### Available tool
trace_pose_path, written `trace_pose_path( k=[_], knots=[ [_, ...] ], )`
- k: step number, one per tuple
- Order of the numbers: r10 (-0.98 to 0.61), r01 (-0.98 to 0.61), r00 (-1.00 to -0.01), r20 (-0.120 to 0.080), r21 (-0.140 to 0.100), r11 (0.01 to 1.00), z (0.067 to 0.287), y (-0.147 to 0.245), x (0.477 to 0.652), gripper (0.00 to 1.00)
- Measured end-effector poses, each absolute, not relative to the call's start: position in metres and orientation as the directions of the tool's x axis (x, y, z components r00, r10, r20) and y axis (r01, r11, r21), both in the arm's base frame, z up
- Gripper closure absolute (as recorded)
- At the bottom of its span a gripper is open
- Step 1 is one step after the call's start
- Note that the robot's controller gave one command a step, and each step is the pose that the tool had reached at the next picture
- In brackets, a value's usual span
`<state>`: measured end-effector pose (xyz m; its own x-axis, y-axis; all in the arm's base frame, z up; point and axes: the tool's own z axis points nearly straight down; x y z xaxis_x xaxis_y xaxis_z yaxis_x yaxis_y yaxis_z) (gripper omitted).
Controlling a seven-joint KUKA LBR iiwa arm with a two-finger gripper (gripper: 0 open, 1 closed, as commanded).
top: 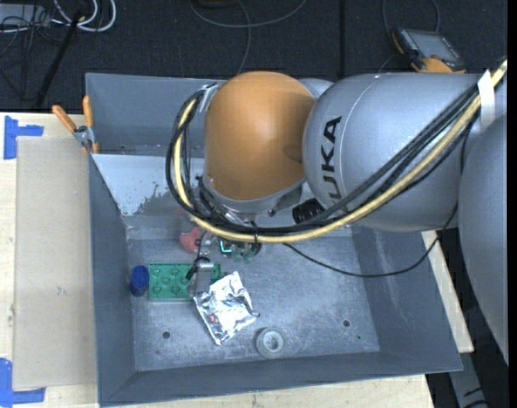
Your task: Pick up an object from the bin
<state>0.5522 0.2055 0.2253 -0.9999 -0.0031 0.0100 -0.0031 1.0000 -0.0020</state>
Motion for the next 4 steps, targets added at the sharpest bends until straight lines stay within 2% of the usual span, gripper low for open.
trace_pose_path(
  k=[1, 2, 3, 4],
  knots=[
    [0.152, 0.152, -0.988, 0.006, -0.003, 0.988, 0.065, 0.190, 0.556, 0.00],
    [0.275, 0.275, -0.961, 0.002, -0.001, 0.961, 0.100, 0.182, 0.545, 0.00],
    [0.328, 0.328, -0.945, -0.001, 0.001, 0.945, 0.117, 0.174, 0.559, 0.00],
    [0.417, 0.417, -0.909, 0.003, -0.002, 0.909, 0.068, 0.191, 0.559, 0.00]
  ],
)
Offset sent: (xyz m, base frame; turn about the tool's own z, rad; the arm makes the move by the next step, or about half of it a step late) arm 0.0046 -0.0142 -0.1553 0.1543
